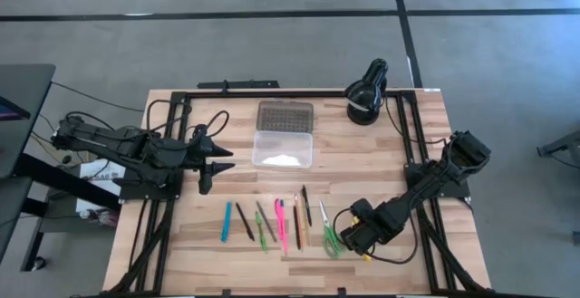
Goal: Pick & place school supplies into a supply box
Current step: Put the right yellow pen into the supply box
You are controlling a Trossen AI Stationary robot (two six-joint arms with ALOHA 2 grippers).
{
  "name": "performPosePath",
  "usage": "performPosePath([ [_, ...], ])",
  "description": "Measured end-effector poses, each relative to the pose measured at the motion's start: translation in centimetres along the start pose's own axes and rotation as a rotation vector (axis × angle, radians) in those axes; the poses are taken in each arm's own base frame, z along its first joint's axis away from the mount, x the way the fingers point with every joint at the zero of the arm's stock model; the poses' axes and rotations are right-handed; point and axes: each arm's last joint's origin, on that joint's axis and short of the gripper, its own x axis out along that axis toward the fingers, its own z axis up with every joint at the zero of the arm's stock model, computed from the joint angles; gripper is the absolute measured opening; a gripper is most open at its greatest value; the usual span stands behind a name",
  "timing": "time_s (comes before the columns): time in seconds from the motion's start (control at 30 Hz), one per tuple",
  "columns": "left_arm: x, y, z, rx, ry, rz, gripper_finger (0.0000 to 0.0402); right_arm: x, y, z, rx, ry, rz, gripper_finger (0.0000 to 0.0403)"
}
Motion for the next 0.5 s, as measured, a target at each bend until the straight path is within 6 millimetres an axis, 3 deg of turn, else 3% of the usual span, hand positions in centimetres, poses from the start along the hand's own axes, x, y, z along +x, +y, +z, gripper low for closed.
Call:
performPosePath([
  [0.5, 0.00, 0.01, 0.00, 0.007, -0.001, 0.004, 0.0153, 0.00, -0.17, 0.02, -0.034, -0.002, -0.018, 0.0101],
])
